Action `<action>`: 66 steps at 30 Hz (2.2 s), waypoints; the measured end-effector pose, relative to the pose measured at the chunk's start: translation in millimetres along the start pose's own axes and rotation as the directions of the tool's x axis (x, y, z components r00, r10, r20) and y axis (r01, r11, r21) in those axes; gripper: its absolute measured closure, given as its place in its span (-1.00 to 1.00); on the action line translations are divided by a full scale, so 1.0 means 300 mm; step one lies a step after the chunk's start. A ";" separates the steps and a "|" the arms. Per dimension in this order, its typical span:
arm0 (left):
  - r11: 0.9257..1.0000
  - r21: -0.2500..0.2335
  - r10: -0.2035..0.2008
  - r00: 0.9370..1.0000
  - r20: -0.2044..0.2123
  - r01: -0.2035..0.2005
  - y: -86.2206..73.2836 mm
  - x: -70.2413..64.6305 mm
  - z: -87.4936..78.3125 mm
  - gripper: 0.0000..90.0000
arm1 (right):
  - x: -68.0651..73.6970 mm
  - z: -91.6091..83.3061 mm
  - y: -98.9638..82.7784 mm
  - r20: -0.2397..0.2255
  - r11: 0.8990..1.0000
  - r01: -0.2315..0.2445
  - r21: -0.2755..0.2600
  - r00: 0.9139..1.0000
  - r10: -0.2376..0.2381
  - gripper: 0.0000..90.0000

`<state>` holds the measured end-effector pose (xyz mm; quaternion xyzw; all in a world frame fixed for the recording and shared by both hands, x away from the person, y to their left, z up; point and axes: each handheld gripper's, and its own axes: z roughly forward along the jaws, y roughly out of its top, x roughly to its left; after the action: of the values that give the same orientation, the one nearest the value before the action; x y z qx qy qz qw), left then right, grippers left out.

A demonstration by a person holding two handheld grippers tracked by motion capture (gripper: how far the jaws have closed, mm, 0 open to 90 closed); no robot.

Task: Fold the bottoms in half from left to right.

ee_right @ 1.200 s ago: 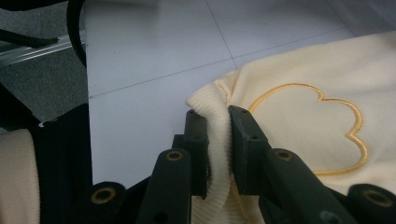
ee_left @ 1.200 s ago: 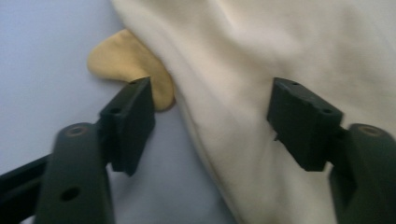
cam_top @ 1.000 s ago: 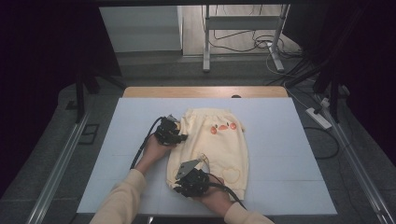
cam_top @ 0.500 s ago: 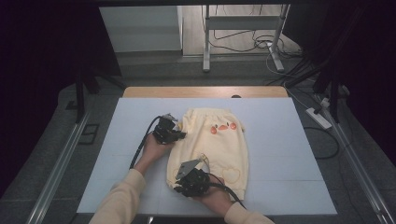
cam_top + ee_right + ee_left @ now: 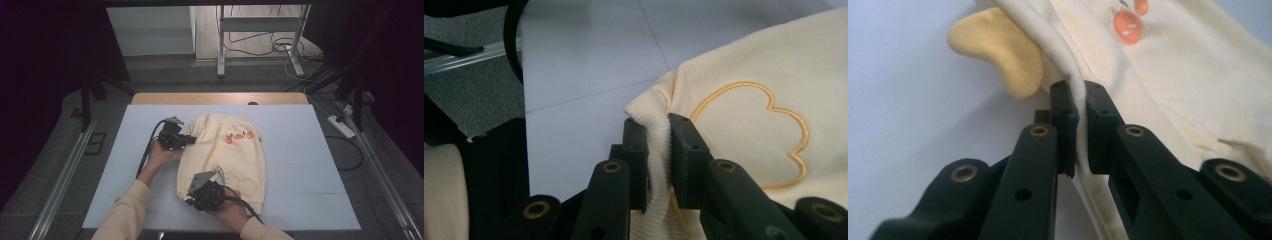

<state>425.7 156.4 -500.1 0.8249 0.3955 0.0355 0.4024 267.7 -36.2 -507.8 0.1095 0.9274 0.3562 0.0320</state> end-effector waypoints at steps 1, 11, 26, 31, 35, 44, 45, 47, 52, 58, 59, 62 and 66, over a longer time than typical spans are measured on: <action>1.000 -0.002 -0.004 1.000 0.006 0.004 0.001 0.002 -0.004 0.86 | 0.002 -0.003 0.002 -0.003 1.000 -0.002 -0.010 1.000 0.002 0.74; 0.999 -0.031 -0.032 0.999 0.022 0.032 0.004 0.007 -0.056 0.86 | 0.012 -0.024 0.020 -0.003 0.999 0.002 -0.045 1.000 -0.002 0.74; 0.995 -0.077 -0.058 0.997 0.052 0.062 0.006 0.000 -0.114 0.87 | 0.041 -0.057 0.055 -0.009 0.995 0.026 -0.092 1.000 -0.027 0.77; 0.993 -0.087 -0.072 0.995 0.064 0.077 0.001 0.003 -0.130 0.87 | 0.048 -0.073 0.066 -0.018 0.993 0.028 -0.115 0.999 -0.031 0.77; 0.994 -0.074 -0.072 0.995 0.062 0.076 -0.003 0.004 -0.120 0.87 | 0.047 -0.063 0.061 -0.022 0.994 0.023 -0.106 0.999 -0.026 0.77; 0.992 -0.116 -0.049 0.997 0.063 0.056 0.019 -0.013 -0.183 0.87 | 0.049 -0.081 0.076 -0.056 0.988 -0.006 -0.152 0.998 -0.003 0.78; 0.991 -0.125 -0.042 0.997 0.060 0.049 0.023 -0.019 -0.195 0.87 | 0.052 -0.088 0.083 -0.059 0.987 -0.002 -0.162 0.998 -0.008 0.78; 0.989 -0.139 -0.038 0.998 0.060 0.046 0.028 -0.025 -0.210 0.87 | 0.059 -0.104 0.093 -0.059 0.983 0.006 -0.182 0.998 -0.017 0.78; 0.991 -0.117 -0.057 0.997 0.058 0.063 0.016 -0.010 -0.194 0.87 | 0.057 -0.106 0.091 -0.054 0.984 0.009 -0.178 0.998 -0.019 0.78; 0.989 -0.127 -0.073 0.995 0.062 0.080 0.011 0.003 -0.209 0.87 | 0.042 -0.093 0.080 -0.058 0.986 -0.005 -0.168 0.998 -0.005 0.79; 0.988 -0.136 -0.069 0.995 0.066 0.078 0.014 0.000 -0.224 0.87 | 0.043 -0.096 0.085 -0.066 0.985 -0.012 -0.172 0.998 0.001 0.79; 0.981 -0.179 -0.061 0.995 0.076 0.074 0.023 -0.011 -0.277 0.87 | 0.057 -0.115 0.109 -0.075 0.979 0.001 -0.206 0.997 -0.016 0.79; 0.978 -0.197 -0.056 0.996 0.069 0.069 0.027 -0.021 -0.308 0.87 | 0.070 -0.142 0.124 -0.067 0.970 0.015 -0.241 0.997 -0.032 0.79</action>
<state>391.7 208.0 -430.7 0.7682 0.4029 0.0363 0.4963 248.2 -32.4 -450.8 0.0812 0.8793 0.4690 0.0167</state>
